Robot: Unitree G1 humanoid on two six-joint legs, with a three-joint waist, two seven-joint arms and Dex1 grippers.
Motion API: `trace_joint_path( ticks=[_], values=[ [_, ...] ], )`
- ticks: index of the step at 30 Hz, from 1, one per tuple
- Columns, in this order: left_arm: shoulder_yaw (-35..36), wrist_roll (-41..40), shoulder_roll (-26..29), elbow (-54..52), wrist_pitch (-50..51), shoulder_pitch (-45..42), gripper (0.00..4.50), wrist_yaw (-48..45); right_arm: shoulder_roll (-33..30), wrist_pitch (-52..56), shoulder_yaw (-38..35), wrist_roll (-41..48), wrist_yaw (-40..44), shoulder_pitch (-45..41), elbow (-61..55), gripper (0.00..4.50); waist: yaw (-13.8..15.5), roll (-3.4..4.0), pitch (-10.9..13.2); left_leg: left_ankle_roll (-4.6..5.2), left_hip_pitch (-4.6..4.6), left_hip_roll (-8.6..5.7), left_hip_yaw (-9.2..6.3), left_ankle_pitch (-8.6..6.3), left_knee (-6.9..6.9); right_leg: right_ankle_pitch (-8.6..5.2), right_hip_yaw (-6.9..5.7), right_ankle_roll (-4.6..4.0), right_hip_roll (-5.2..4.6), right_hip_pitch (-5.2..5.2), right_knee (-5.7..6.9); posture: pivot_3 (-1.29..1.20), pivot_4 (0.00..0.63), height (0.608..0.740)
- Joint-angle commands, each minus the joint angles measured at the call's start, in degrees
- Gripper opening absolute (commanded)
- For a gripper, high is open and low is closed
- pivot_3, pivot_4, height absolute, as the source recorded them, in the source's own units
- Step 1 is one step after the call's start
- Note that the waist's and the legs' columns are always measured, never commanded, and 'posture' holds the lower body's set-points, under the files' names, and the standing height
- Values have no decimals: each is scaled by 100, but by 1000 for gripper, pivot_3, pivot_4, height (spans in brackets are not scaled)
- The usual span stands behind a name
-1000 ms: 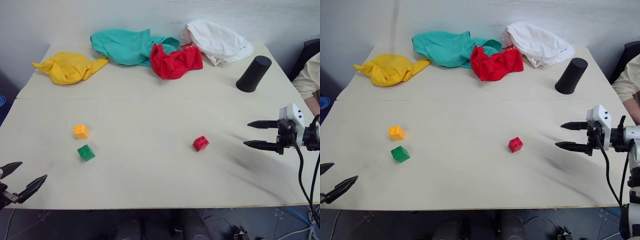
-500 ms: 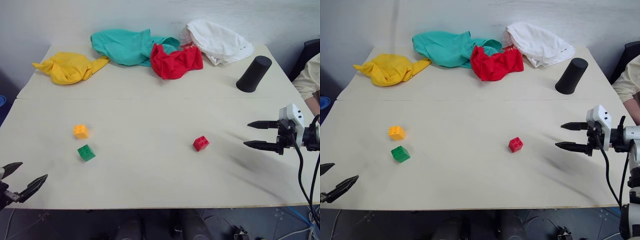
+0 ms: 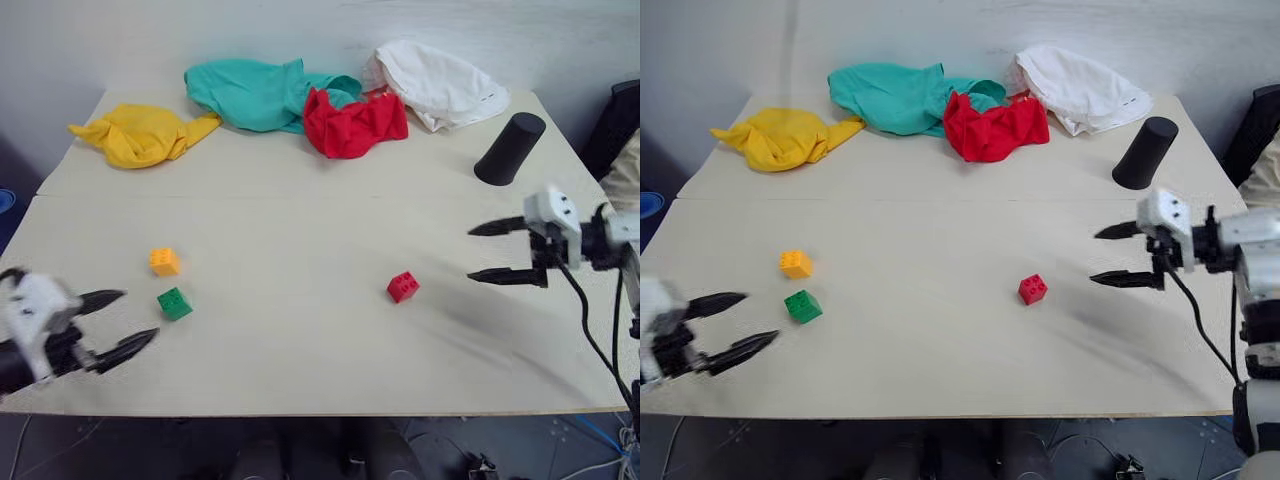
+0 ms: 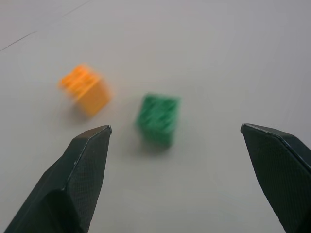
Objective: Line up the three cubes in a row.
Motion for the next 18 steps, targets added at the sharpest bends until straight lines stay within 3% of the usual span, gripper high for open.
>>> trace_joint_path(
  ticks=[1,8,18],
  values=[
    [-530,-325,398,-404,120,-454,4493,-398,-112,-778,895,218,323,-372,-12,4500,1,2,1,0,-1,0,1,0,0,0,0,0,1,-1,-3,0,150,740],
    [-1561,-534,859,-501,97,-1878,4493,-858,304,-1896,2286,497,323,-1181,529,4500,-43,6,5,5,-21,1,9,7,28,0,1,1,11,-10,1,0,150,740],
    [-2008,-466,789,-542,27,-2537,4493,-992,1173,-2671,2933,332,323,-1734,1627,4500,-41,6,5,4,-45,6,2,7,64,1,0,1,16,-28,19,0,150,740]
  ],
)
